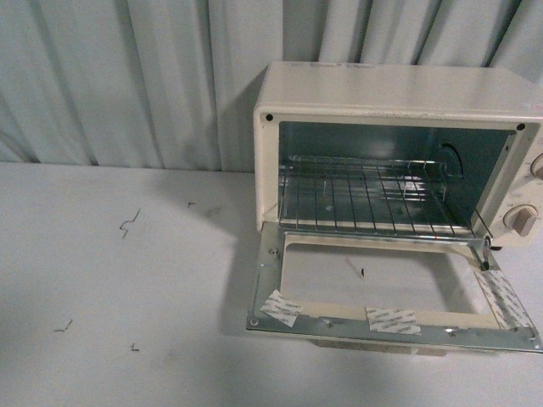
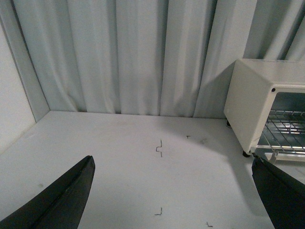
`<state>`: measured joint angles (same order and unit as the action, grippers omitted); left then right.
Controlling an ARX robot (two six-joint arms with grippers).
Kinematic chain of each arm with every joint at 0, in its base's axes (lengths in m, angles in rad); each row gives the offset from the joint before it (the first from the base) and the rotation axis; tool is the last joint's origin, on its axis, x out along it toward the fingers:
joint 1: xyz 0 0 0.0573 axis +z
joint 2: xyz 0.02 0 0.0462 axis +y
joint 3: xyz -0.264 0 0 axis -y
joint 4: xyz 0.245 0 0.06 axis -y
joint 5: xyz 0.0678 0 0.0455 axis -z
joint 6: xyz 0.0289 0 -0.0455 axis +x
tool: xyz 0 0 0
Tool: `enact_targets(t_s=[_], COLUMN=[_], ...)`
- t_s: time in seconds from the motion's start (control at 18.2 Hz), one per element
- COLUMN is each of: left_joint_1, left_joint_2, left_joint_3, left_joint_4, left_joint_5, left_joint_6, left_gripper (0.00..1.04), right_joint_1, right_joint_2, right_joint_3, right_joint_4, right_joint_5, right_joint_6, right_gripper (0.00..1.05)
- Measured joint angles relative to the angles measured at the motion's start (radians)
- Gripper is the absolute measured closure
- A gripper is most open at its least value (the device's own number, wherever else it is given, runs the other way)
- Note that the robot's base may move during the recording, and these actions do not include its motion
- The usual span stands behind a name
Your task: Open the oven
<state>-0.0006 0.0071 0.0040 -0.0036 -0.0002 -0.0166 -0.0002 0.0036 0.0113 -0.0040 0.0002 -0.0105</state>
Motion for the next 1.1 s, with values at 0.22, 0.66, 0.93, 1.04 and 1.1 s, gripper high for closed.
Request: enact_targets(t_s=[0.22,0.66,0.93,1.04,1.1], left_joint_1=[0.0,0.0,0.0,0.0,0.0], left_joint_2=[0.0,0.0,0.0,0.0,0.0], left_joint_3=[0.0,0.0,0.0,0.0,0.0], left_joint_4=[0.0,0.0,0.0,0.0,0.0], left_joint_5=[0.0,0.0,0.0,0.0,0.0], left_joint_6=[0.0,0.0,0.0,0.0,0.0], left_gripper=[0.07,0.07,0.07,0.07,0.07], right_joint_1=[0.0,0.0,0.0,0.0,0.0], right_joint_2=[0.0,0.0,0.0,0.0,0.0], right_joint_3=[0.0,0.0,0.0,0.0,0.0], right_joint_4=[0.0,0.0,0.0,0.0,0.0], right_joint_5=[0.0,0.0,0.0,0.0,0.0], right_joint_6=[0.0,0.0,0.0,0.0,0.0], right_gripper=[0.06,0.06,0.06,0.06,0.06])
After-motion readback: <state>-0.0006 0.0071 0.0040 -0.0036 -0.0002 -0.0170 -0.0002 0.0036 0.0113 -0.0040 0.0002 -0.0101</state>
